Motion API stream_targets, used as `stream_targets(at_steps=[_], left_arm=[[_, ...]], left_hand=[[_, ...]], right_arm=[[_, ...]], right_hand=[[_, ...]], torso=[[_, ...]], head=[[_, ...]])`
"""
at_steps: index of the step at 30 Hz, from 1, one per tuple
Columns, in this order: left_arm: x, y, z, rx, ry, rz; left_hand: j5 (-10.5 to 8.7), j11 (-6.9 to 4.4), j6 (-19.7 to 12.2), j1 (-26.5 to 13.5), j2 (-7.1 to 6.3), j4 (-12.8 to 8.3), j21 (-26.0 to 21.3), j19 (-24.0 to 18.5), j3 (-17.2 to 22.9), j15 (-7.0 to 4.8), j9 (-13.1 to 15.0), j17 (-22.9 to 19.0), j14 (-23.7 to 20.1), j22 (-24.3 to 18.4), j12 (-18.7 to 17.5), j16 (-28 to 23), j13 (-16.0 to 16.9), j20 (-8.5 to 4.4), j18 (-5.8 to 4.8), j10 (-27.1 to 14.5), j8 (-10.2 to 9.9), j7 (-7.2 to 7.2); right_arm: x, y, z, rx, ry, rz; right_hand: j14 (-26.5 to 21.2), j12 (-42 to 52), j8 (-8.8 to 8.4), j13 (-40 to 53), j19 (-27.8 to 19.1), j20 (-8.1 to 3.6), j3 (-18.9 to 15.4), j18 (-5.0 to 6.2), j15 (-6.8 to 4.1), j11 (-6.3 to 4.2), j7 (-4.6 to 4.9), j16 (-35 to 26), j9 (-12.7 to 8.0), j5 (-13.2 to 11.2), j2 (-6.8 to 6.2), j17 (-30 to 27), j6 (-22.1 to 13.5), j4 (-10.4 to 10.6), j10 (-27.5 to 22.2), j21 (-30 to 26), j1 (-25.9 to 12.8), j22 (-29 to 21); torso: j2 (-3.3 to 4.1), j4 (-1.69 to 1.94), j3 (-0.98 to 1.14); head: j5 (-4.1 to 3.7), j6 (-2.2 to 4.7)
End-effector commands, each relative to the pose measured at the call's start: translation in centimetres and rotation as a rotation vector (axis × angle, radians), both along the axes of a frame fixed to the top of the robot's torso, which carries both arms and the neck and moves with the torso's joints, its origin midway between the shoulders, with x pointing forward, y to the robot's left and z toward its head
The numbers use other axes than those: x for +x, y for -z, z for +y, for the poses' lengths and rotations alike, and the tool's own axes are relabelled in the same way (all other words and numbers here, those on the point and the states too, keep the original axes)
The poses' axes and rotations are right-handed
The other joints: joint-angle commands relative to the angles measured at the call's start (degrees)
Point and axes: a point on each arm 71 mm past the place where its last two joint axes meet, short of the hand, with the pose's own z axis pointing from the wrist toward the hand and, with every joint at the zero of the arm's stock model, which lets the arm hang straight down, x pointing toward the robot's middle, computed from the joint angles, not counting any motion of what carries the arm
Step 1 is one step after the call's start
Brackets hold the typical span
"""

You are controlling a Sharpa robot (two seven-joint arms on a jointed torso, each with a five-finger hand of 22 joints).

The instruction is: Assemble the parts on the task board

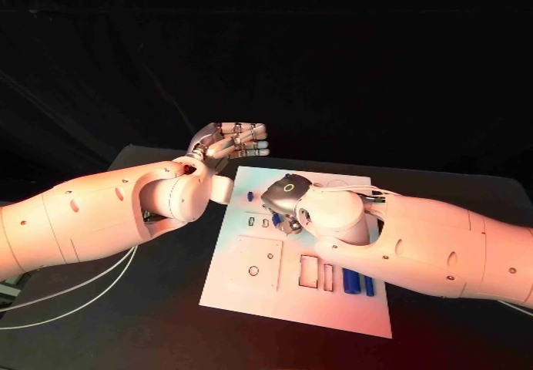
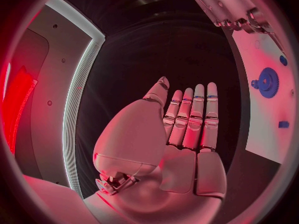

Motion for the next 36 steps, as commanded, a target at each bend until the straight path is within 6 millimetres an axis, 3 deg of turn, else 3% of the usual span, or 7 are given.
stream_targets(at_steps=[1, 22, 36], left_arm=[[-0.01, -0.1, -0.25, -0.009, 0.018, -0.005], [0.02, -0.09, -0.47, -0.01, 0.022, -0.004], [0.04, -0.08, -0.55, -0.01, 0.024, -0.004]], left_hand=[[0.0, 0.17, 0.36, -0.45, -0.08, -0.15, 0.23, -0.27, 0.26, -0.01, -0.01, 0.03, 0.56, -0.06, -0.2, -0.36, 0.01, 0.19, 0.23, 0.11, -0.23, 0.18], [0.0, 0.17, 0.36, -0.45, -0.08, -0.15, 0.23, -0.27, 0.26, -0.01, -0.01, 0.03, 0.56, -0.06, -0.2, -0.36, 0.01, 0.19, 0.23, 0.11, -0.23, 0.18], [0.0, 0.17, 0.36, -0.45, -0.08, -0.15, 0.23, -0.27, 0.26, -0.01, -0.01, 0.03, 0.56, -0.06, -0.2, -0.36, 0.01, 0.19, 0.23, 0.11, -0.23, 0.18]], right_arm=[[-0.05, -0.04, 0.07, -0.033, -0.006, -0.033], [0.2, 0.52, 0.18, -0.071, -0.002, -0.032], [0.22, 0.72, 0.16, -0.081, -0.003, -0.026]], right_hand=[[6.08, 0.36, 0.13, 7.87, 5.87, -0.29, 0.28, -0.39, -0.32, -0.12, 0.02, 0.21, 0.07, 0.23, 0.5, 15.06, 0.45, -0.03, 0.34, 0.25, -0.12, 15.08], [6.08, 0.31, 0.13, 7.82, 5.87, -0.43, 0.23, -0.39, -0.49, -0.18, -0.04, 0.21, 0.1, 0.13, 0.36, 15.06, 0.49, 0.0, 0.33, 0.25, -0.35, 15.08], [6.08, 0.28, 0.12, 7.8, 5.87, -0.48, 0.2, -0.39, -0.53, -0.19, -0.06, 0.21, 0.11, 0.09, 0.3, 15.06, 0.48, 0.01, 0.32, 0.25, -0.43, 15.08]], torso=[[0.05, 0.05, 0.01], [0.01, -0.02, 0.0], [-0.01, 0.0, -0.03]], head=[[0.48, -0.23], [2.26, -1.64], [2.65, -1.98]])
